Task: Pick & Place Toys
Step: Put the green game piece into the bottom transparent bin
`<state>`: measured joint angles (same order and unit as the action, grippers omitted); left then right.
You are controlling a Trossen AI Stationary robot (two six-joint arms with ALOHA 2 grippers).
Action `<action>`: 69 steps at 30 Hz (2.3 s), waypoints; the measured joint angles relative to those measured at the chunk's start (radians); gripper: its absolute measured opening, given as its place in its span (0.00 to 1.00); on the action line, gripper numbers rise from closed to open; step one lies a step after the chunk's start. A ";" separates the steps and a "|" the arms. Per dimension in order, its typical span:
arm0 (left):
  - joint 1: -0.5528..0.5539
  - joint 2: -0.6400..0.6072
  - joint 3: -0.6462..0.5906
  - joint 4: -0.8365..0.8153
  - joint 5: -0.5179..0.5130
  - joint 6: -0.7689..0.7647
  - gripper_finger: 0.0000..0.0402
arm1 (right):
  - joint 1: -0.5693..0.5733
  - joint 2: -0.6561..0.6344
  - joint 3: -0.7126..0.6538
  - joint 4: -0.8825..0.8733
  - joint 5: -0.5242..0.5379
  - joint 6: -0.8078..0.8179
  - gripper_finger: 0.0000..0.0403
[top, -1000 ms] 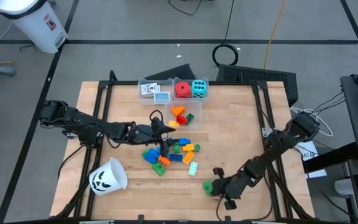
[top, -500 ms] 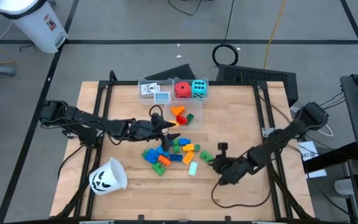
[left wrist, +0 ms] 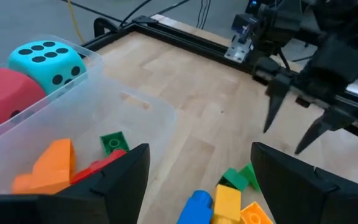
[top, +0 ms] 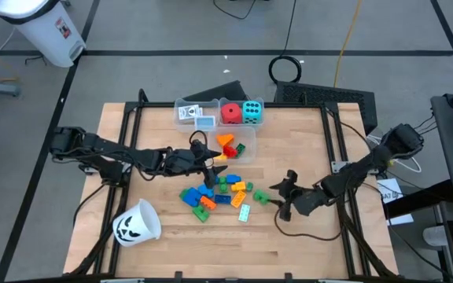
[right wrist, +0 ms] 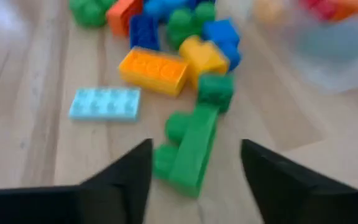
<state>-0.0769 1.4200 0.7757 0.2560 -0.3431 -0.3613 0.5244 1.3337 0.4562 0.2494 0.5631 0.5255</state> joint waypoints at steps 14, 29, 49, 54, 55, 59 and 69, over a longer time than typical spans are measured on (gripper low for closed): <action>0.000 0.000 0.000 0.007 0.000 0.018 0.71 | -0.052 0.288 -0.052 0.408 -0.108 -0.106 0.77; -0.003 0.000 0.000 0.002 0.002 -0.008 0.71 | -0.087 0.238 -0.052 0.336 -0.098 -0.145 0.41; -0.003 0.114 0.000 0.138 0.079 -0.048 0.72 | -0.085 0.099 -0.052 0.230 -0.172 -0.204 0.02; -0.003 0.114 0.000 0.135 0.080 -0.048 0.71 | -0.086 -0.012 -0.052 0.104 -0.076 -0.200 0.10; -0.003 0.114 0.000 0.138 0.080 -0.048 0.71 | -0.086 -0.036 -0.052 0.073 -0.041 -0.199 0.12; -0.003 0.114 0.000 0.125 0.089 -0.046 0.69 | -0.087 -0.120 -0.067 -0.010 0.078 -0.198 0.23; -0.003 0.114 0.000 0.121 0.090 -0.036 0.68 | -0.219 -0.084 -0.260 0.387 -0.093 -0.255 0.62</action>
<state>-0.0799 1.5341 0.7761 0.3771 -0.2528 -0.3973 0.3054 1.2501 0.1965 0.6359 0.4704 0.2707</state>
